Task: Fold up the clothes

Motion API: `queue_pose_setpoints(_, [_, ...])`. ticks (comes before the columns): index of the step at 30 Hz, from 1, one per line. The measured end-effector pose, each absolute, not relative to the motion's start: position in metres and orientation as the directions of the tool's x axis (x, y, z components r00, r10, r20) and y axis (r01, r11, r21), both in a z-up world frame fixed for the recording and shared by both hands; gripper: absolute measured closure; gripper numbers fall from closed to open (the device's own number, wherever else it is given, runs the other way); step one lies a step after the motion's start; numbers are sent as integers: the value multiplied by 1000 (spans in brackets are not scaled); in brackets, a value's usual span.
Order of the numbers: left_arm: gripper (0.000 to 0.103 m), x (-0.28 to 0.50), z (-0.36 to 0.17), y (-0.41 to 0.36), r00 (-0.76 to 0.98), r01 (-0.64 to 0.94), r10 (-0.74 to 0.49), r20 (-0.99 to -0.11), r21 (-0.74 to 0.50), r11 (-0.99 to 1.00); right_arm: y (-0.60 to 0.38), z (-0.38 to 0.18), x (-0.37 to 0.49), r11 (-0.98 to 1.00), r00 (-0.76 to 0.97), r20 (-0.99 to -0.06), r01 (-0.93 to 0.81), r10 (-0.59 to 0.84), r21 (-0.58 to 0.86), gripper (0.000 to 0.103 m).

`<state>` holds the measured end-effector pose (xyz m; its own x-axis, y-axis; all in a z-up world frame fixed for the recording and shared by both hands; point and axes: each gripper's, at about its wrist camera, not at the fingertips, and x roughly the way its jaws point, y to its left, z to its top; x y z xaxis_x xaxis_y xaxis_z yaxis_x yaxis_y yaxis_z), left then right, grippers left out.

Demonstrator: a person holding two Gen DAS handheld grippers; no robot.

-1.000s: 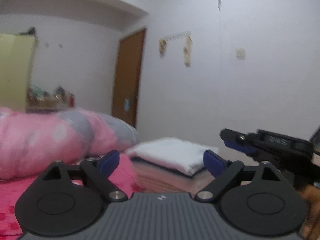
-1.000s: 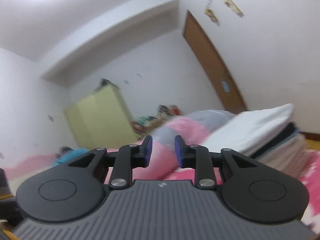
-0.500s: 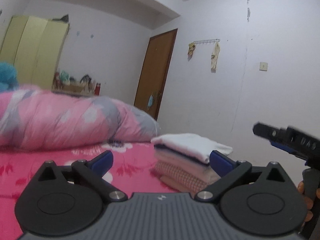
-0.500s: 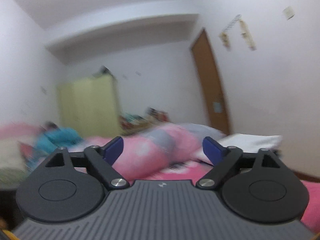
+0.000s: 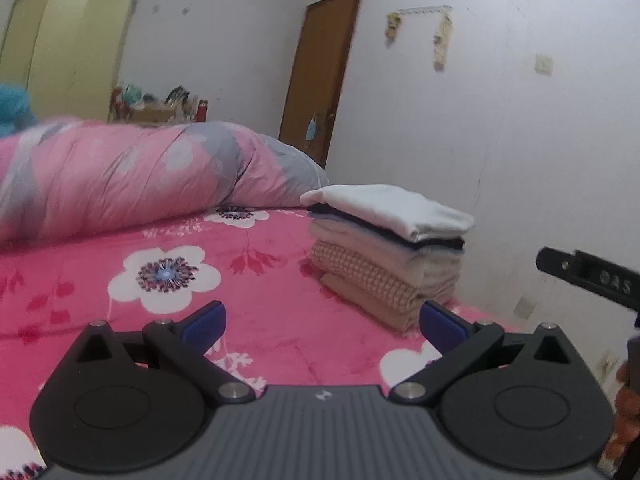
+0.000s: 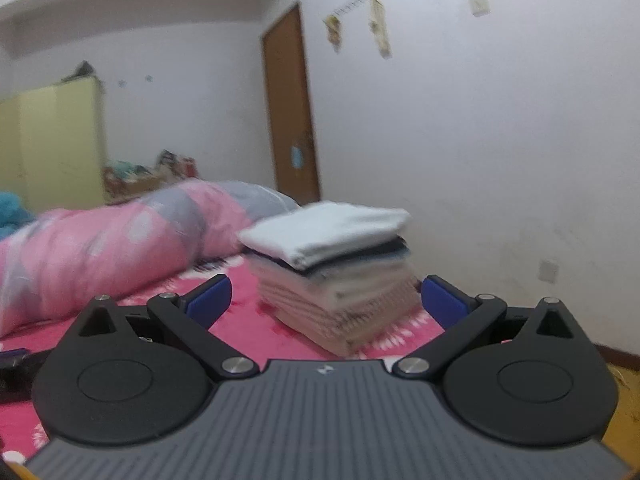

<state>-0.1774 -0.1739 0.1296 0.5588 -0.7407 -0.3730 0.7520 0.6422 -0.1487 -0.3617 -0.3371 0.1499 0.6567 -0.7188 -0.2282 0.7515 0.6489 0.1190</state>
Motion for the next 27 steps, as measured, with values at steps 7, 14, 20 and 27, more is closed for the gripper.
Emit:
queue_pose_setpoints(7, [0,-180,125,-182,572,755,-745,-341,-134,641,-347,132,-344,578,569,-269,814,-777,55,1])
queue_pose_setpoints(14, [0,-178,125,-194,590,744,-738,-327,-134,654,-348,125,-331,580,558,-260,815,-788,-10,1])
queue_pose_setpoints(20, [0,-170,127,-202,593,721,-712,-377,-146,678,-350,125,-323,606,573,-289,795,-766,-28,1])
queue_pose_setpoints(27, [0,-174,123,-218,533,747,-730,-429,-168,644,-351,125,-331,609,563,-310,790,-766,-69,1])
